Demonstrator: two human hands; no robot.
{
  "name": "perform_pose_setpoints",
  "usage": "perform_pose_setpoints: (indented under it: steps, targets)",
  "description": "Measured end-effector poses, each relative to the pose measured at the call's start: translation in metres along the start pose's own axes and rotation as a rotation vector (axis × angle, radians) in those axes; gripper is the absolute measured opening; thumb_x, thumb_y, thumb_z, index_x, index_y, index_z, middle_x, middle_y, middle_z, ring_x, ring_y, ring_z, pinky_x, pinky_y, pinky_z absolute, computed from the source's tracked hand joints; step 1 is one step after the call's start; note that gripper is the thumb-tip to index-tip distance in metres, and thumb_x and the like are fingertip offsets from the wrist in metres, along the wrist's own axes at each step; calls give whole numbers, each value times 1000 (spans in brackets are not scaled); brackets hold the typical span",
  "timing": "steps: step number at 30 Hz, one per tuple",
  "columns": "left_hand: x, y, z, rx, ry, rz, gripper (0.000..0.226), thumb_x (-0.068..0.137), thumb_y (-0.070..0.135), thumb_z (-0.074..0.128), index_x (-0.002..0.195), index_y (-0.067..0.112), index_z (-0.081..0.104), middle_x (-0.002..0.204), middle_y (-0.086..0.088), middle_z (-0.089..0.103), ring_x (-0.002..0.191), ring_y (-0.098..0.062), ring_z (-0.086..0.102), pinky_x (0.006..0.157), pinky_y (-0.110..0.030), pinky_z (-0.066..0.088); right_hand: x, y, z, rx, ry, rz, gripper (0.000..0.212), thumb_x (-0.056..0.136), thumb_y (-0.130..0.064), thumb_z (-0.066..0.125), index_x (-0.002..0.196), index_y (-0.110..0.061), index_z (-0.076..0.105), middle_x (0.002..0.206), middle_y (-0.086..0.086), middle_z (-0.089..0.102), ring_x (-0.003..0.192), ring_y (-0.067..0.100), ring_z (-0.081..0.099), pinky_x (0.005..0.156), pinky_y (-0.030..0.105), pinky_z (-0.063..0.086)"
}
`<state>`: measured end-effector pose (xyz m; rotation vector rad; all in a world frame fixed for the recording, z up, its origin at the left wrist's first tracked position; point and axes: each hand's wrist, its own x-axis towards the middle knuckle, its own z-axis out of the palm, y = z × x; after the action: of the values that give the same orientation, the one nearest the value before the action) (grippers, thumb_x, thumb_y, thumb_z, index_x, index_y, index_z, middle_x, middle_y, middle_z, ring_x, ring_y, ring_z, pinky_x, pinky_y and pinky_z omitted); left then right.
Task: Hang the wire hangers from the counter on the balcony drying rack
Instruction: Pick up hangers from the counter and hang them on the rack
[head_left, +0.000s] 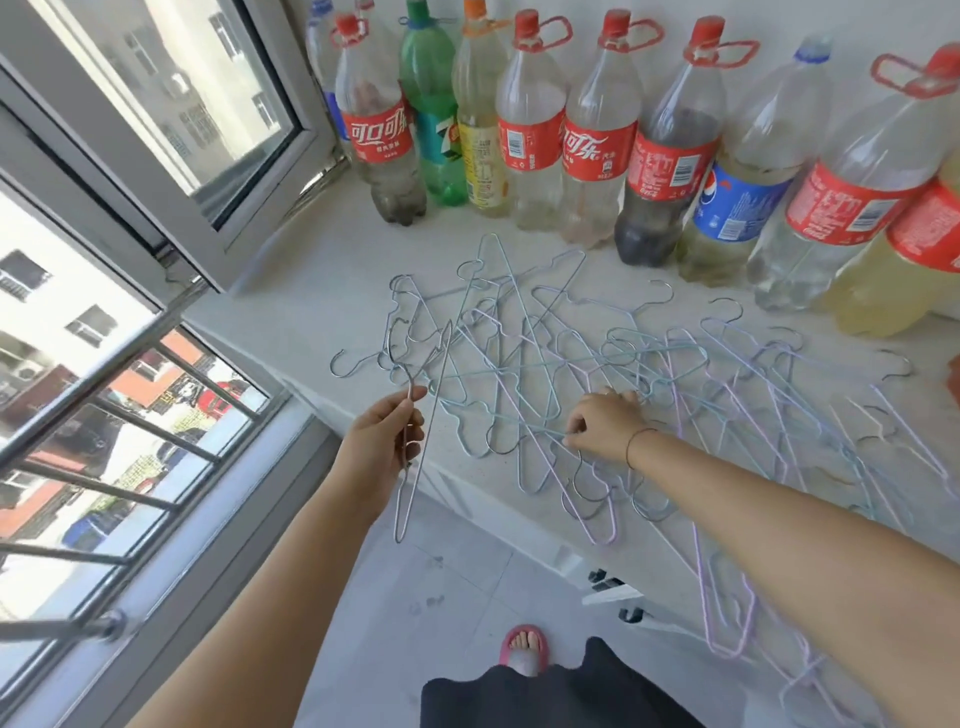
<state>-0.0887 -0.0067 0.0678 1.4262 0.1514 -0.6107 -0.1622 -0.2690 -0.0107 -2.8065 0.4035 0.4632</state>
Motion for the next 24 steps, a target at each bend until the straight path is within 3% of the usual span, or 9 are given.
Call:
perform_pose_setpoints:
  steps: [5,7,10,13,16,19,24]
  targets:
    - [-28,-9,7,-51,77,26,25,98,8,42,98,14,66,66,3,52,60,-10,48,57,-21,36,0,9,-26,227,-42,-12,18,81,-39,63,74,-23,66,75,-10,62,92,18,57,89,35,33]
    - [-41,-10,14,-89,115,48,25,98,7,42,97,13,66,65,3,52,60,-11,47,59,-22,36,-2,12,-47,340,-52,-40,19,80,-35,65,66,-23,64,67,-8,59,79,18,57,77,30,40]
    - [-60,-8,27,-129,164,95,24,97,5,41,96,10,65,67,1,52,60,-12,47,58,-22,35,-6,9,-82,522,-68,-89,20,84,-29,64,74,-13,69,63,-3,61,65,13,54,59,23,41]
    - [-78,-2,31,-190,210,145,24,97,6,42,96,11,65,67,2,53,59,-11,48,59,-22,37,-14,-6,-117,754,-108,-183,27,95,-22,50,75,-6,60,63,1,61,56,13,51,54,17,41]
    - [-98,9,23,-246,276,198,23,97,7,44,95,12,66,66,3,54,56,-8,52,57,-20,40,-23,-25,-143,1008,-189,-195,23,98,-13,39,90,-1,57,54,-2,57,48,10,47,50,19,43]
    - [-126,18,14,-276,340,245,23,98,7,43,95,11,65,67,2,54,52,-6,54,53,-17,44,-40,-52,-158,1171,-336,-261,25,99,-13,39,99,-2,61,62,0,49,47,7,45,48,17,44]
    - [-178,24,6,-324,391,303,18,97,5,45,97,8,63,68,0,62,58,-11,59,55,-19,51,-79,-106,-157,1465,-604,-266,18,94,-7,46,92,-3,63,63,1,59,50,7,54,54,19,53]
